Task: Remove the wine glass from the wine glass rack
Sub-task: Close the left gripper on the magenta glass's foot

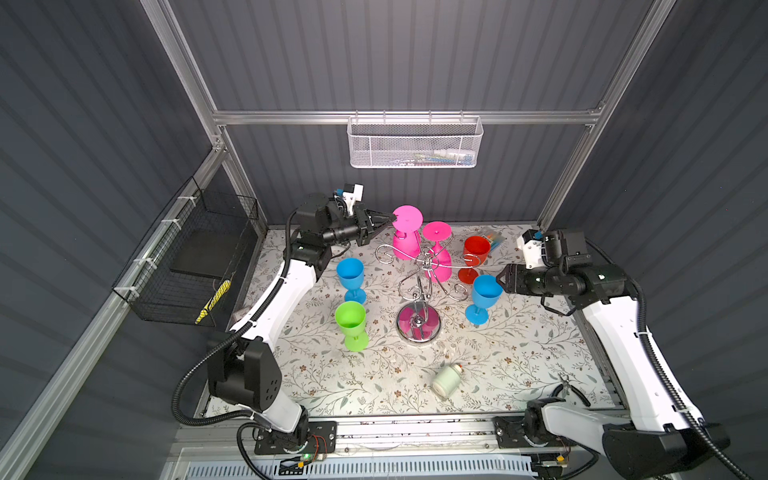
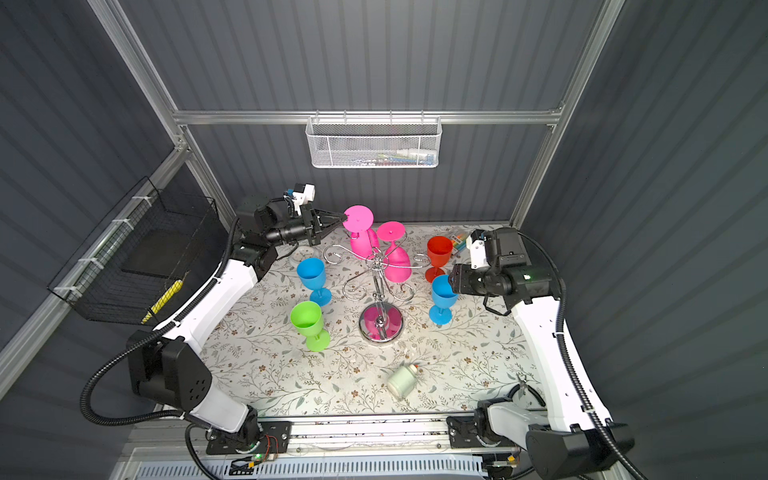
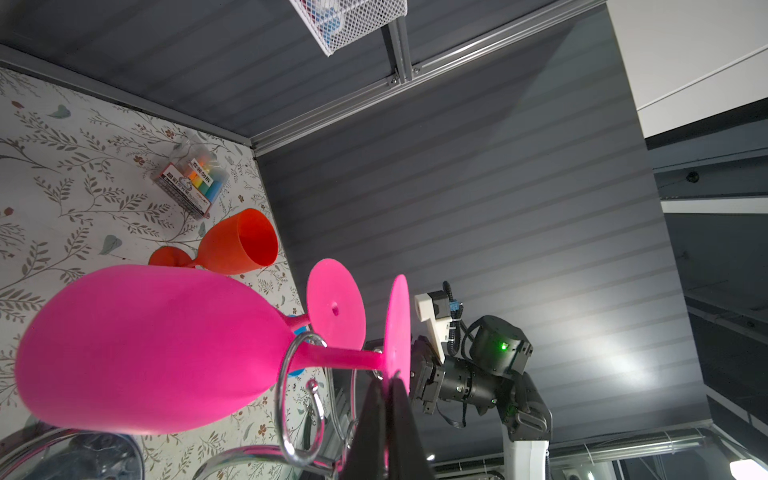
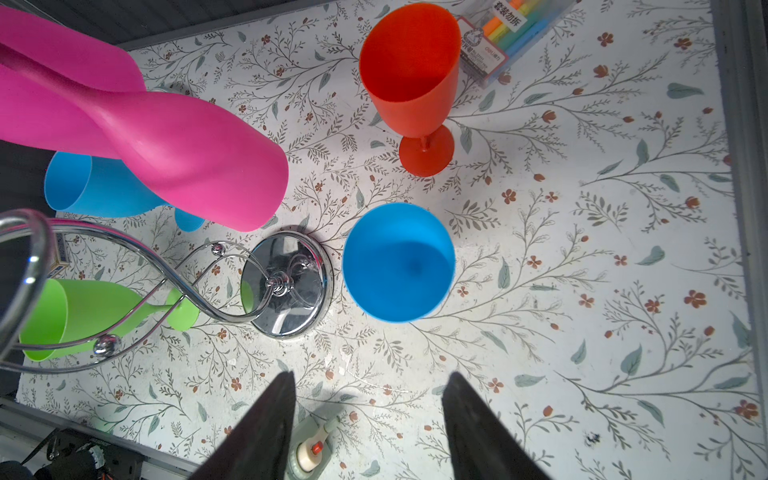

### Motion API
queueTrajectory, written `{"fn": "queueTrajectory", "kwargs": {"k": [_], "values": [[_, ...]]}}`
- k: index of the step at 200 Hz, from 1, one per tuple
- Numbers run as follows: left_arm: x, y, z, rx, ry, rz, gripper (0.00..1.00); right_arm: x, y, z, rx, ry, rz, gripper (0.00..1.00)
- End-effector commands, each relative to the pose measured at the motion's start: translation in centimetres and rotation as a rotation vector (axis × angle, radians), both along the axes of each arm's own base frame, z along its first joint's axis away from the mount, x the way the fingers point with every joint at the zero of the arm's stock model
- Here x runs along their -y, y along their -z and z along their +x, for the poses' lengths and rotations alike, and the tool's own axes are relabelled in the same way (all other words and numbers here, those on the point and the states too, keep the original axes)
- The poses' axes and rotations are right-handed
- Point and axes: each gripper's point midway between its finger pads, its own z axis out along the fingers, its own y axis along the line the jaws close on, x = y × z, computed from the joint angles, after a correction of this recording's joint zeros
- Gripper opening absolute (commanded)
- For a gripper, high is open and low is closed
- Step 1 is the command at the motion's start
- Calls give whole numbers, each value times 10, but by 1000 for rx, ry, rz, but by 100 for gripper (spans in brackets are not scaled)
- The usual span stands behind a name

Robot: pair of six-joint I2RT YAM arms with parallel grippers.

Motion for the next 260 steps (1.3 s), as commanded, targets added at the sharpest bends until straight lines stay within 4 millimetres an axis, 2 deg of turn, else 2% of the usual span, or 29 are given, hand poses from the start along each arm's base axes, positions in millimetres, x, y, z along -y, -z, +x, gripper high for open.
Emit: {"fn": "queueTrajectory", "kwargs": {"k": [1,113,171,173,176,221,260], "values": [[6,-8,-7,45,33,21,0,2,-6,-6,8,-5,-5,59],[-3,-8,-38,52,55,45,0,1,-5,-6,1,-3,1,59],[-5,-13,-47,64,63,44,0,1,-4,-6,-4,0,4,59],[-5,-2,-46,39,64,52,0,1,-4,-6,-3,-1,4,59],[-6,2,-46,30,63,56,0,1,-4,-6,-4,-1,4,59],[-8,10,-50,10,59,70,0,0,-4,-7,-10,-2,7,59],[-18,2,-49,26,24,67,0,1,-6,-8,-4,-1,6,59]]}}
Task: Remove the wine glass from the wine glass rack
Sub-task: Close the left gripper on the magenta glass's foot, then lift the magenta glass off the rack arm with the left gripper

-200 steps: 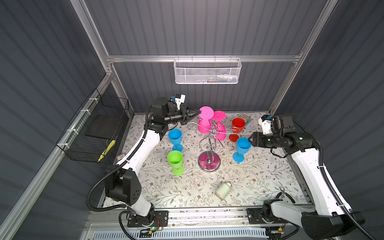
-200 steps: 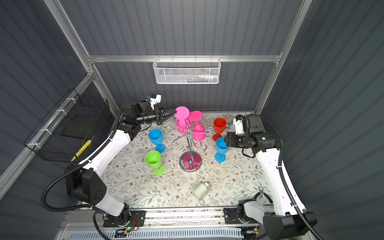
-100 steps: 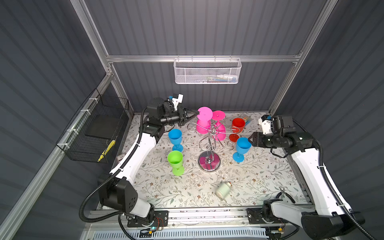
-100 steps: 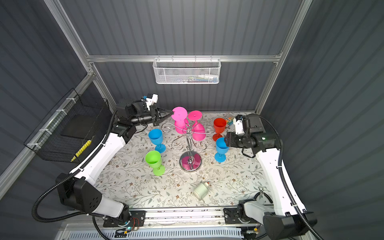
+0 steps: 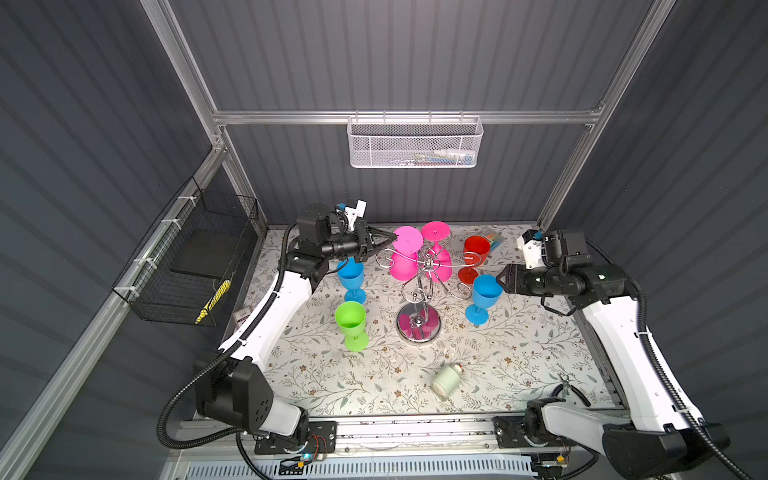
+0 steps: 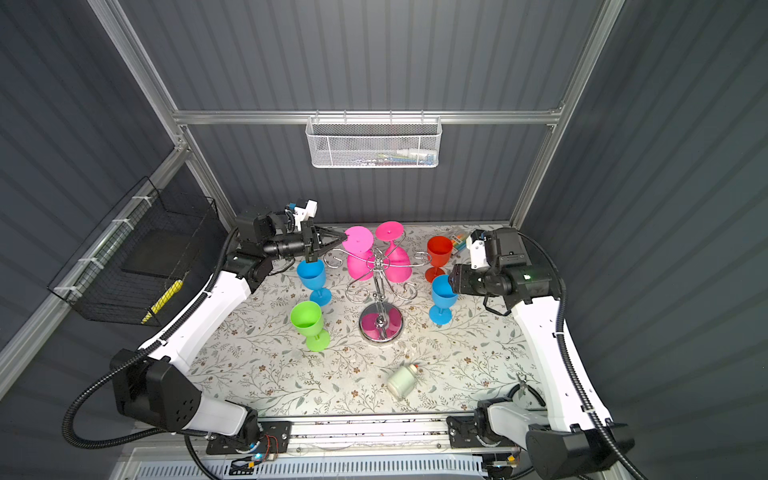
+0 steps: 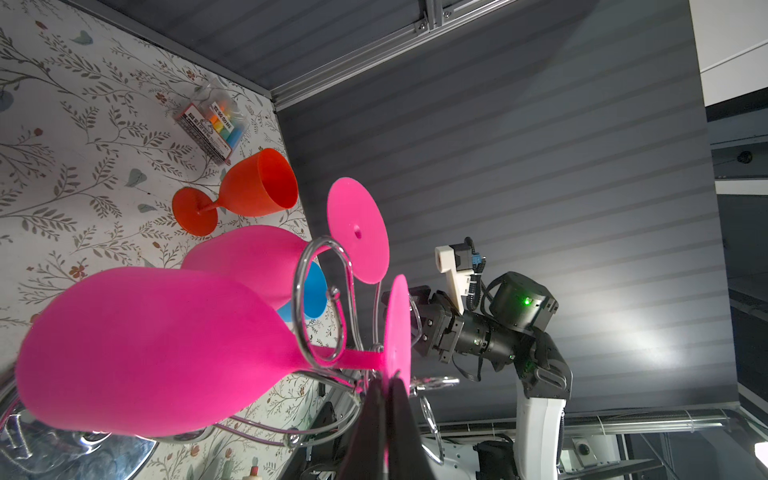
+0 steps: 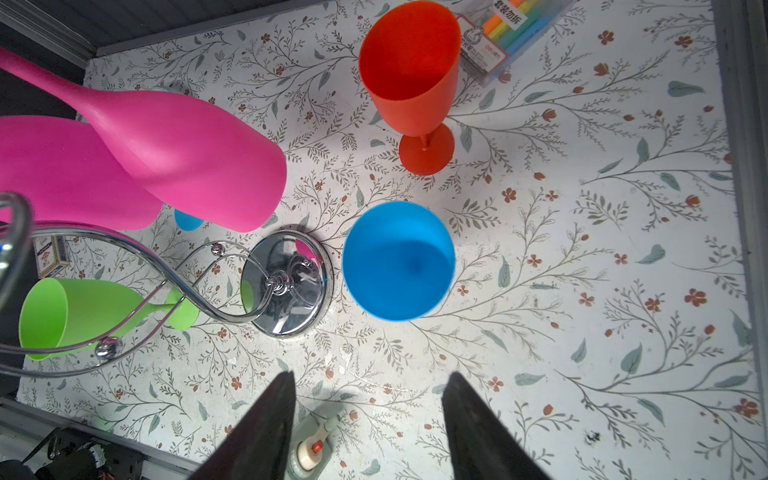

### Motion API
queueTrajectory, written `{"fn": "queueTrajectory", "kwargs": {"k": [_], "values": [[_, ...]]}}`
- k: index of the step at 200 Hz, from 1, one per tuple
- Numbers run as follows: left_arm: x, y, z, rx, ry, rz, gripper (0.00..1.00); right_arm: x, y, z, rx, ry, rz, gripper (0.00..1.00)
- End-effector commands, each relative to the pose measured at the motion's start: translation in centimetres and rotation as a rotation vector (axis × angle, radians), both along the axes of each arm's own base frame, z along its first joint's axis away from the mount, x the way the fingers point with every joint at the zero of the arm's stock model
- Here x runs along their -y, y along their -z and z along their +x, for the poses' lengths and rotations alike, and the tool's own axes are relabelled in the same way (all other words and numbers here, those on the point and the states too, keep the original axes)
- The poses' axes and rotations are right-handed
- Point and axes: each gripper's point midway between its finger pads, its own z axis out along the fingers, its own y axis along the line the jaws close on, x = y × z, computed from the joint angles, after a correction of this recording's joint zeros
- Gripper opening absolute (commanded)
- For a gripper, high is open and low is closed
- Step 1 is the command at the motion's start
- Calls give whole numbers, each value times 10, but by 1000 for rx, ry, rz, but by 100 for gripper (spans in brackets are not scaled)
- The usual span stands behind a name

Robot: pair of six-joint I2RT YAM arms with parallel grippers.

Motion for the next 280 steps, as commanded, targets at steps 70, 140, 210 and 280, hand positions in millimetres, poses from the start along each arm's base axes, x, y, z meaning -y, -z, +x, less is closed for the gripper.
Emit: {"fn": "queueTrajectory", "kwargs": {"k": [70,140,210,280], "values": [[-26,-39,-11,112,-61,4,0,1,-11,-6,5,-5,4,59],[-58,-61,-7,213,-187,86,0,0,-23,-5,29,-16,2,59],[-87,-116,-4,510,-349,274,0,-33,-113,-8,237,-134,232,59],[-38,-156,-42,900,-213,352,0,-88,-234,-18,428,-393,676,59]]}}
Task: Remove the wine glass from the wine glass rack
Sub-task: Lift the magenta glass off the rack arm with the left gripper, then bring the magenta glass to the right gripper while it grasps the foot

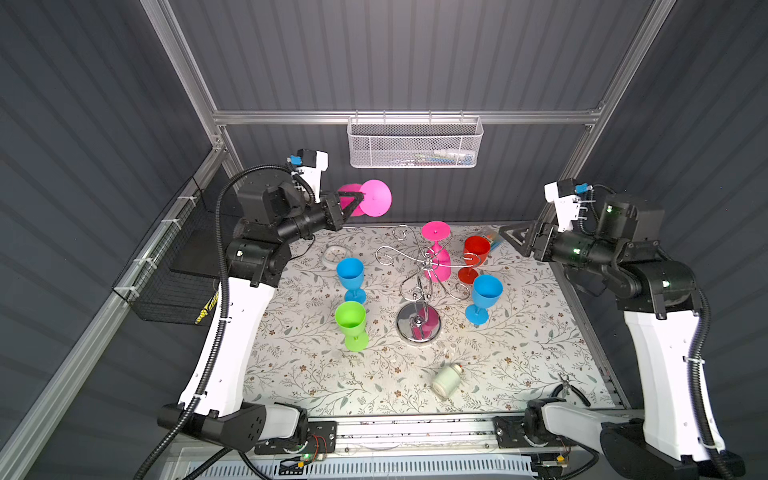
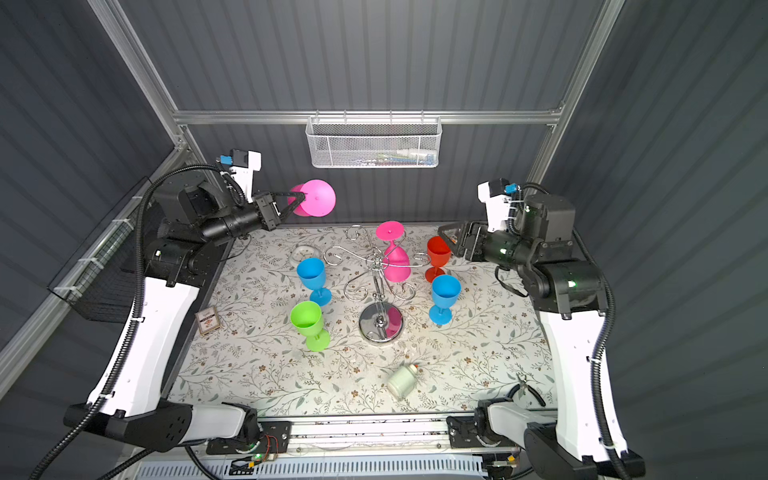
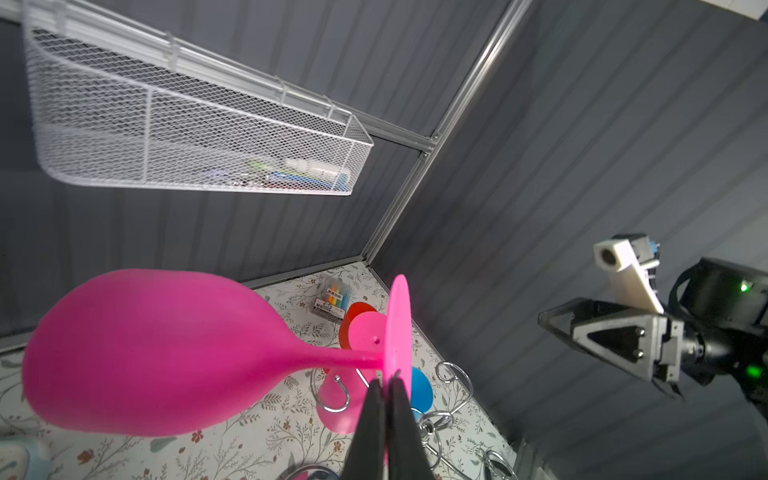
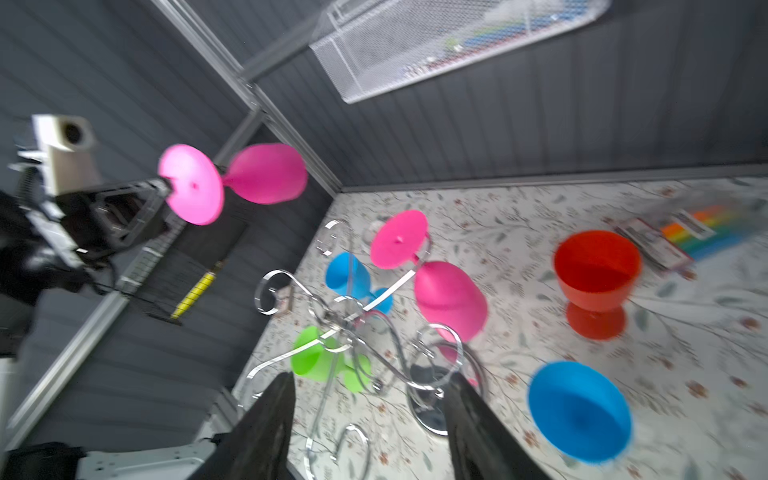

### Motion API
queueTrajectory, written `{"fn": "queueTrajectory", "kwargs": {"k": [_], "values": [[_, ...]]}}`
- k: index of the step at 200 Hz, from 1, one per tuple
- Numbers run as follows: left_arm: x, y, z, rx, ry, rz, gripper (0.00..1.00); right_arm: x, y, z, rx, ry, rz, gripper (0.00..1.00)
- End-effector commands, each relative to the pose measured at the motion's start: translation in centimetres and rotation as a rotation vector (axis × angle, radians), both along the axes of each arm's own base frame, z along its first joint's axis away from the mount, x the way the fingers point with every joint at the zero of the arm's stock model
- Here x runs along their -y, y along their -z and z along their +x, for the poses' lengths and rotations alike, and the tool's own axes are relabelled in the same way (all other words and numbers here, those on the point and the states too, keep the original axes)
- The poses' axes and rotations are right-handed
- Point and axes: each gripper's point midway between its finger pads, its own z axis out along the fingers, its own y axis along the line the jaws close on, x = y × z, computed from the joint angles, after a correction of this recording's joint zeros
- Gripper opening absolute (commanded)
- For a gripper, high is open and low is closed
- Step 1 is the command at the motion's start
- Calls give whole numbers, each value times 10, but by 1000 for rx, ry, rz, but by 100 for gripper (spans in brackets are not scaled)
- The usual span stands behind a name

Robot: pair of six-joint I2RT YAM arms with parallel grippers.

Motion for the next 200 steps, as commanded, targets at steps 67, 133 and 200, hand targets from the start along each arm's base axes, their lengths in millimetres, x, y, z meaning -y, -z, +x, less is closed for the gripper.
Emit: {"fn": "queueTrajectory", "kwargs": {"k": [67,133,200], "values": [[59,-44,-66,526,190,129,0,-44,-39,-4,-52,-335,358,59],[121,-18,-110,735,326,231,0,-50,-18,-8,-117,-374,410,59],[158,3,-129,835,388,324,0,-58,3,-22,-175,-406,424,59]]}}
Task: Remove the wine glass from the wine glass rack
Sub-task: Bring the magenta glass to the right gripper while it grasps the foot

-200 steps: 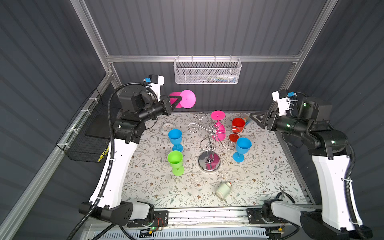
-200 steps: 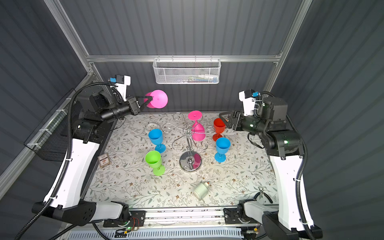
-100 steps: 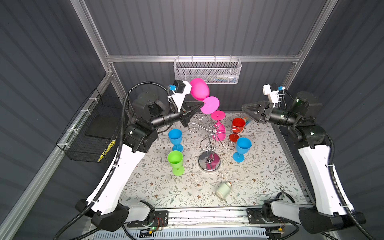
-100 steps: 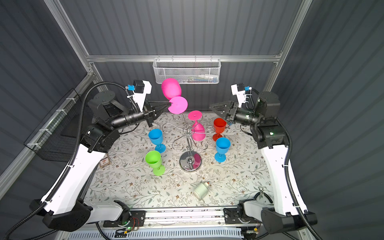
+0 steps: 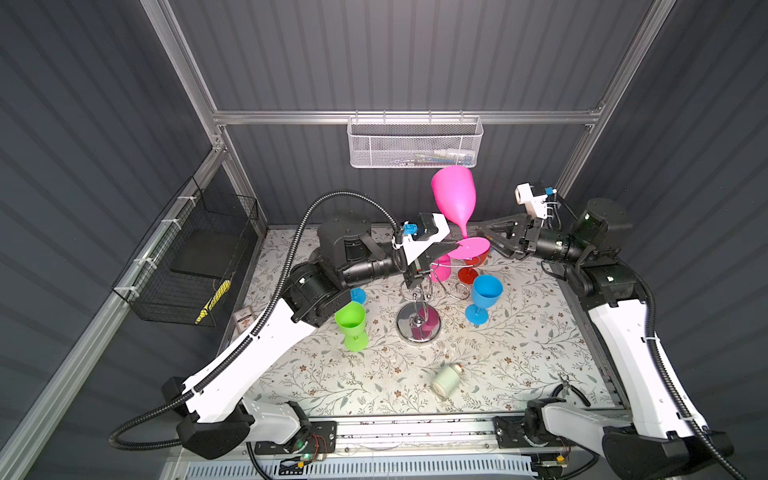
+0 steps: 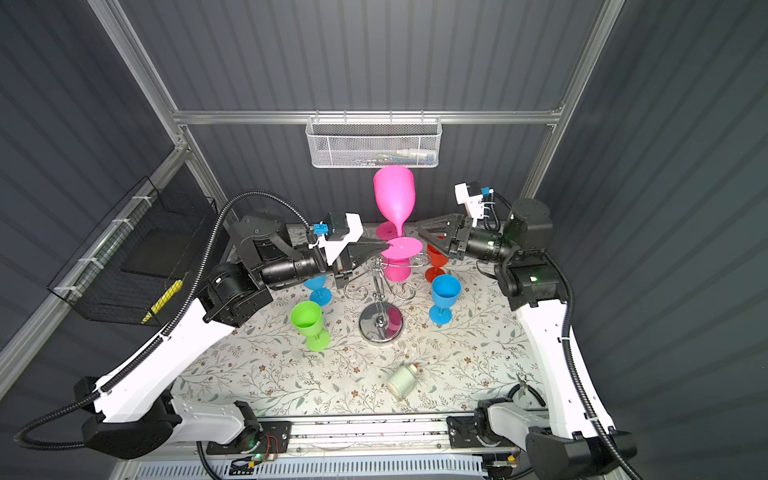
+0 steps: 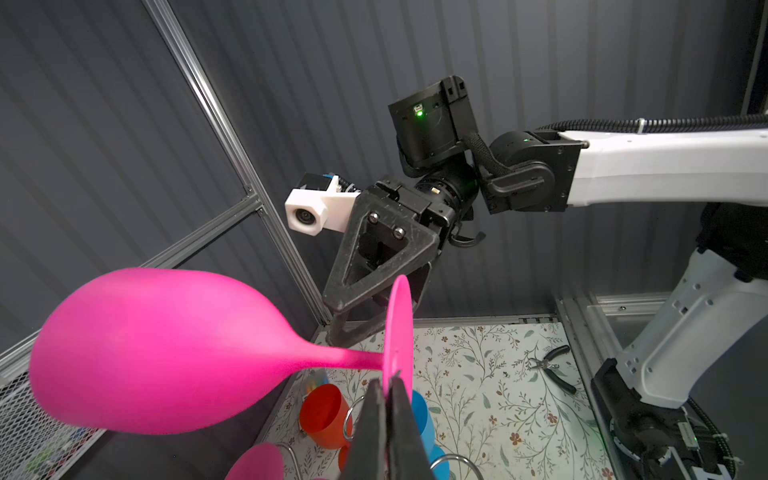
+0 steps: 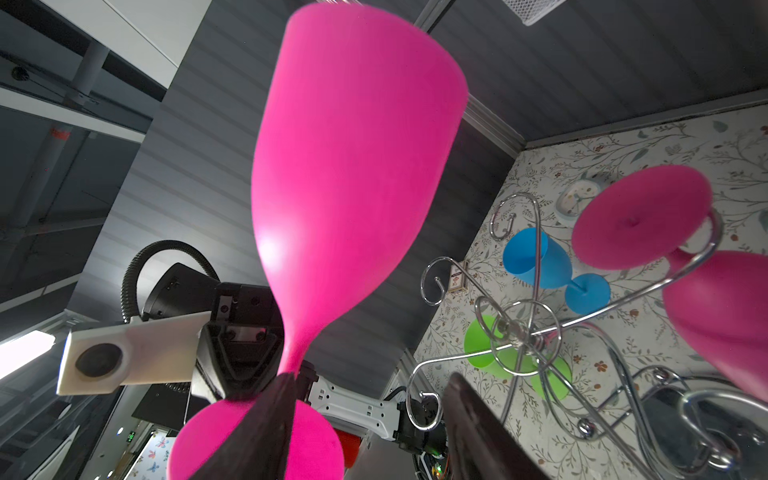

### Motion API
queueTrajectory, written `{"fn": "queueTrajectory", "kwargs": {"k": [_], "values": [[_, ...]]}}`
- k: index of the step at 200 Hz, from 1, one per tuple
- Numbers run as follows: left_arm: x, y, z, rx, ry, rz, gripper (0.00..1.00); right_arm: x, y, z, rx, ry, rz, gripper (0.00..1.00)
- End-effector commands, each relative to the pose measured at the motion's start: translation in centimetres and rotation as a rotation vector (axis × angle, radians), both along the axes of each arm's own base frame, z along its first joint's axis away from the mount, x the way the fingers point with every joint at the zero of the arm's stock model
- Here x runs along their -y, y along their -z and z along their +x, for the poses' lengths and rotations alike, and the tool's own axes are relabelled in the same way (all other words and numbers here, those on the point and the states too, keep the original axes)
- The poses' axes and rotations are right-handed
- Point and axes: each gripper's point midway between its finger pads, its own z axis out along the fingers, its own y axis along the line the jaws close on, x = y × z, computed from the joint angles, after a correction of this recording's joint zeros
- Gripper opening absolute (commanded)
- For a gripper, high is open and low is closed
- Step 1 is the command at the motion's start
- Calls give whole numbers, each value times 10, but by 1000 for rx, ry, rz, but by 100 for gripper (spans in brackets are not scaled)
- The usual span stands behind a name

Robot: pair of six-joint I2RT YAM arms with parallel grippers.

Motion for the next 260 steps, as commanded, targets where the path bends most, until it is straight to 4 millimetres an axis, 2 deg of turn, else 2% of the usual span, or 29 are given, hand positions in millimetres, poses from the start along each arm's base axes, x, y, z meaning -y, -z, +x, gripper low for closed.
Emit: {"fn": "queueTrajectory", "kwargs": {"k": [1,42,47,68,161,201,225,260], "values": [[9,1,2,95,-14,22,0,-4,-2,-12,21,-35,9,59],[21,12,5,116,-27,65,0,-7,6,-13,-3,-43,9,58],[22,13,5,117,-27,68,0,-6,-1,-24,25,-45,13,58],[25,16,5,122,-23,75,0,-7,-2,-26,28,-46,13,58],[32,18,-3,150,-4,91,0,-9,14,-23,-5,-38,-4,53],[34,17,-13,169,31,96,0,-10,21,-19,-24,-38,-14,52],[33,19,-14,177,27,111,0,-10,22,-19,-25,-39,-14,48],[35,21,-13,179,24,116,0,-11,23,-21,-25,-39,-19,33]]}}
